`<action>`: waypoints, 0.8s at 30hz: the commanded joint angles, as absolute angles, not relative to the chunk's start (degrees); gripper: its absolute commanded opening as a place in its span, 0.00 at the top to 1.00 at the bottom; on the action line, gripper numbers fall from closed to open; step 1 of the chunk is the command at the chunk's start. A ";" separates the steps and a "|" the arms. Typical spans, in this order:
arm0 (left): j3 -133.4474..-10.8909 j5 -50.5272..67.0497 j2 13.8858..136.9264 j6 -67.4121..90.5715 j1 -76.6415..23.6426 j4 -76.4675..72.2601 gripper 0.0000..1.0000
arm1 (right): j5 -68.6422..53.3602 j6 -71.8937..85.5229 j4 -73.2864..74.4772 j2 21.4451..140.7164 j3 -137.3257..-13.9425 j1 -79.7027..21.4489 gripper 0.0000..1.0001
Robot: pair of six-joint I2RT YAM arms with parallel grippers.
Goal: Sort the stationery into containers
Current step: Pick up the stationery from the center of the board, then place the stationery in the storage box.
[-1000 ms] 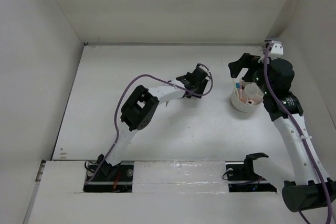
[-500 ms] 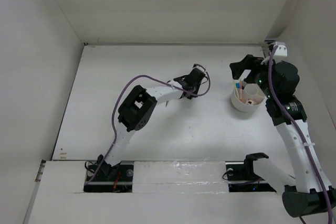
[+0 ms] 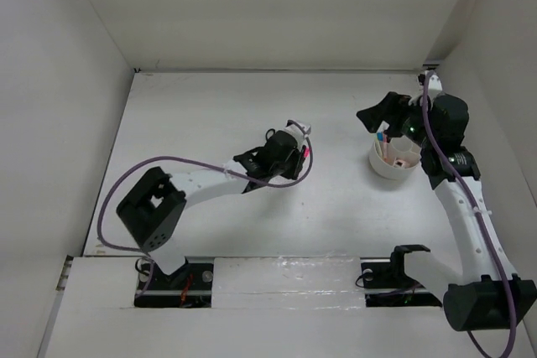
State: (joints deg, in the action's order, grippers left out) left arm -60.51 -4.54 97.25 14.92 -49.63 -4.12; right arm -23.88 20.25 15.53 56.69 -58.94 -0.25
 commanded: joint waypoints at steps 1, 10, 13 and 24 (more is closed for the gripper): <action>-56.88 -2.65 87.73 13.27 -51.77 -14.57 1.00 | -29.17 21.80 10.63 56.43 -58.71 -3.59 0.08; -51.42 2.01 75.68 12.74 -51.77 -20.13 1.00 | -29.45 26.44 7.04 57.03 -54.49 -13.35 0.08; -51.42 3.59 73.84 12.74 -51.77 -20.65 1.00 | -28.92 29.60 3.52 58.44 -52.30 -16.87 0.10; -50.80 6.94 70.75 12.74 -51.77 -21.18 1.00 | -21.09 32.87 -1.84 64.51 -53.53 -26.19 0.12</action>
